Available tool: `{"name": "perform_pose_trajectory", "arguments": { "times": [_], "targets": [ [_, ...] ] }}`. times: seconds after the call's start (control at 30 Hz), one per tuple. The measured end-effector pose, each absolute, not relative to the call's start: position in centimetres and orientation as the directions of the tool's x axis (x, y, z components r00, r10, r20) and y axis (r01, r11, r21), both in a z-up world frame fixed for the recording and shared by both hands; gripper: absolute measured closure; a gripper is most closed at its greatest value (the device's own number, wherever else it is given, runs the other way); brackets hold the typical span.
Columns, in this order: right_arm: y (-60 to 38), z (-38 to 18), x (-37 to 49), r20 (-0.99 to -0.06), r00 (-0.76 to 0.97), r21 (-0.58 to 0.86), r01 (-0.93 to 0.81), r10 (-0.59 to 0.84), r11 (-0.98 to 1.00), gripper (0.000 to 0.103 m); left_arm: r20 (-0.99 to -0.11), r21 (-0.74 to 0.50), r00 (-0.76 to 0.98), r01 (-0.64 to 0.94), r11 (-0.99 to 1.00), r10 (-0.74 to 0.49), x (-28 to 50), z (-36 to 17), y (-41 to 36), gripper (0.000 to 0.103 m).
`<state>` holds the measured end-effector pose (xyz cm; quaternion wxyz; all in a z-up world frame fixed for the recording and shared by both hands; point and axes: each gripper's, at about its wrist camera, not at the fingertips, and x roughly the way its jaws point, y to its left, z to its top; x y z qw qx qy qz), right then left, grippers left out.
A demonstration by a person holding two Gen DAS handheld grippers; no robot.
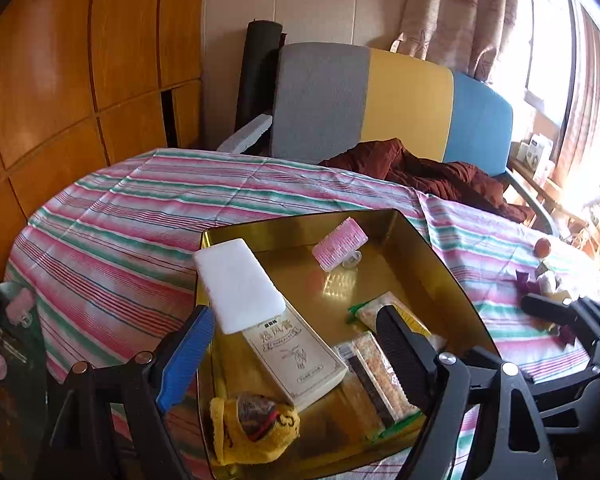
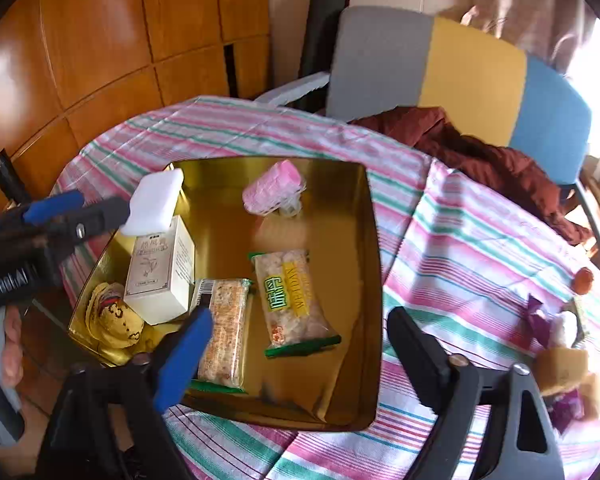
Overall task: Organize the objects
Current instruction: 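Place the pink roller and snack bag into the gold tray and release, then withdraw both grippers from the tray toward the remaining items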
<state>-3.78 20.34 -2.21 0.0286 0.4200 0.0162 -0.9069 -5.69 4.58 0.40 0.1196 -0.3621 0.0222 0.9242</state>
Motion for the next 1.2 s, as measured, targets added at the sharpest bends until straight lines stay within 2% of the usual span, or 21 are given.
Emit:
{"name": "perform_pose_trajectory", "arguments": {
  "times": [0.13, 0.4, 0.83, 1.2],
  "targets": [
    [20.3, -1.3, -2.5, -0.73, -0.683, -0.029, 0.036, -0.003, -0.999, 0.004, -0.668, -0.013, -0.719, -0.247, -0.969, 0.192, -4.5, 0.6, 5.4, 0.018],
    [21.3, 0.2, -0.9, -0.685, -0.726, -0.051, -0.021, 0.05, -0.998, 0.0, -0.665, 0.02, -0.718, -0.295, -0.955, 0.208, -3.0, 1.1, 7.4, 0.018],
    [26.4, 1.3, 1.1, -0.657, -0.738, -0.061, -0.152, 0.154, -0.987, 0.0, -0.687, 0.04, -0.68, -0.39, -0.92, 0.258, -1.6, 0.8, 11.1, 0.018],
    [34.0, 0.9, 2.7, -0.661, -0.684, -0.11, -0.317, 0.308, -0.942, 0.0, -0.715, 0.024, -0.623, -0.475, -0.879, 0.318, -1.1, 0.0, 13.8, 0.018]
  ]
}}
